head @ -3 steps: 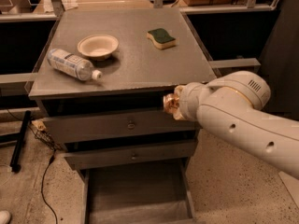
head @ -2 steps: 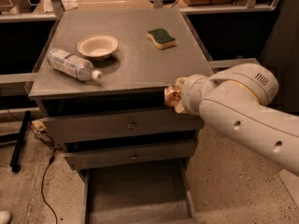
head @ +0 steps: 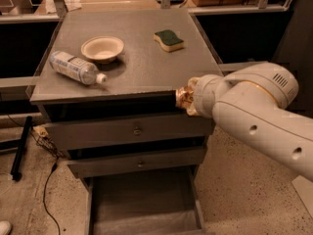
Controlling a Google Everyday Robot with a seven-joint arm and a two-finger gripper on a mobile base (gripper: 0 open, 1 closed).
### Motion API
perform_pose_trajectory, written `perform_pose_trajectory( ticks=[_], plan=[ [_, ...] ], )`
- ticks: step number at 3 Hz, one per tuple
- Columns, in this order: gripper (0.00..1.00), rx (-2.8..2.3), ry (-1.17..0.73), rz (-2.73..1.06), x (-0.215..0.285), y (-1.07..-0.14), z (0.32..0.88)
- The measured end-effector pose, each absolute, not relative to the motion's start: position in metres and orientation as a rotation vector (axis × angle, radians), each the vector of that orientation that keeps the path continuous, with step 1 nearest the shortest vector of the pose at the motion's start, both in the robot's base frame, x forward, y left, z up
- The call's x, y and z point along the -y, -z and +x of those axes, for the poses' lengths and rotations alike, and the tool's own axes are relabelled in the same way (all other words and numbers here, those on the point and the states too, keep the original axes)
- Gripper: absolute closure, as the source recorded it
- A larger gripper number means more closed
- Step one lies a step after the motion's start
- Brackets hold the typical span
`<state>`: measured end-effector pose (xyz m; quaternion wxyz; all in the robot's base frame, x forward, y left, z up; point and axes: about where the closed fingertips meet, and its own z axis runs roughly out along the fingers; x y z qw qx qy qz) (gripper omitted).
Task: Pick orange can from bottom drawer and place on counter
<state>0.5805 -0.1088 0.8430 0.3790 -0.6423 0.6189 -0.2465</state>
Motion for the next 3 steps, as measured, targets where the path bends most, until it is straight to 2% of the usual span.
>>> perform_pose_trajectory(
  ticks=[2,3],
  plan=[
    [1.00,-1.579,0.774,-1.562,0.142,-0.895,0.588],
    [1.00,-1.577,0.777,-1.563,0.142,-0.896,0.588]
  ],
)
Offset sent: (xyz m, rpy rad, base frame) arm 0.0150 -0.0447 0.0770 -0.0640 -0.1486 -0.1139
